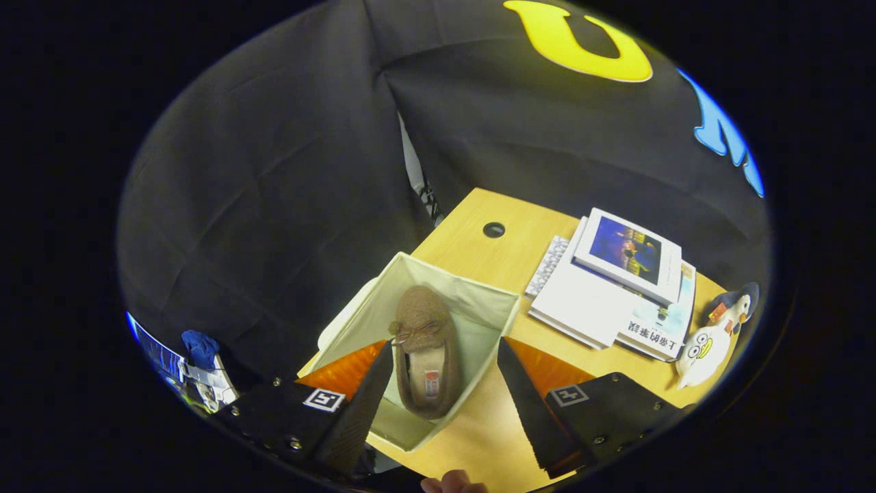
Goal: Open the storage box then place both shoes into the box .Put the left shoe in first, then the right shoe, with the right side of both shoes facing outward in a uniform manner.
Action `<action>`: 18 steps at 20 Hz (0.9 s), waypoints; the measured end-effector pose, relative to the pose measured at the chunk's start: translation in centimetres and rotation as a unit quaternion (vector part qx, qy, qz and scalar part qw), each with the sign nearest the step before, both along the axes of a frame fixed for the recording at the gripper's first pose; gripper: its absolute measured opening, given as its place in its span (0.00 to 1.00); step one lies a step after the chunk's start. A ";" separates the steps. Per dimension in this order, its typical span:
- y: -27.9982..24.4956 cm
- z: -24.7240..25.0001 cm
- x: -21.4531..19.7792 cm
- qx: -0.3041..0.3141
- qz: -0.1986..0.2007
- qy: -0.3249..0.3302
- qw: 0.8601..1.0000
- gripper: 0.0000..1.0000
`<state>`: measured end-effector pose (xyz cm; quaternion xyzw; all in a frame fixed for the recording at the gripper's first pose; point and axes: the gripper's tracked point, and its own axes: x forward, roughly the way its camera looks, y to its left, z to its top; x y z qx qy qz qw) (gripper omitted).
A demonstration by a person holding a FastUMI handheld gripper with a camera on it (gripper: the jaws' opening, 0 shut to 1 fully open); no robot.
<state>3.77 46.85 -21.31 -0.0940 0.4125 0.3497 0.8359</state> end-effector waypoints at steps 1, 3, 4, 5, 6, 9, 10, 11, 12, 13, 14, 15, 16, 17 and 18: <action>-1.1 1.0 0.5 0.010 -0.010 -0.020 1.000 0.93; -4.2 3.2 1.5 0.030 -0.039 -0.061 0.997 0.93; -5.9 4.1 1.8 0.030 -0.051 -0.074 0.995 0.93; -7.4 4.9 1.9 0.035 -0.061 -0.086 0.994 0.93; -8.8 5.6 2.0 0.038 -0.069 -0.095 0.992 0.93; -14.0 8.1 2.6 0.040 -0.107 -0.135 0.984 0.93; -15.6 9.4 2.8 0.052 -0.124 -0.151 0.979 0.93; -17.1 10.6 3.1 0.063 -0.141 -0.168 0.974 0.93; -19.0 12.2 3.6 0.076 -0.160 -0.194 0.965 0.93; -20.5 13.1 4.0 0.087 -0.169 -0.214 0.958 0.93; -22.1 14.1 4.3 0.095 -0.181 -0.234 0.951 0.93; -23.9 15.1 4.5 0.102 -0.193 -0.253 0.942 0.93; -25.8 16.2 4.7 0.111 -0.207 -0.273 0.933 0.93; -27.7 17.3 4.9 0.120 -0.224 -0.298 0.920 0.93; -29.8 18.4 5.1 0.128 -0.237 -0.325 0.907 0.93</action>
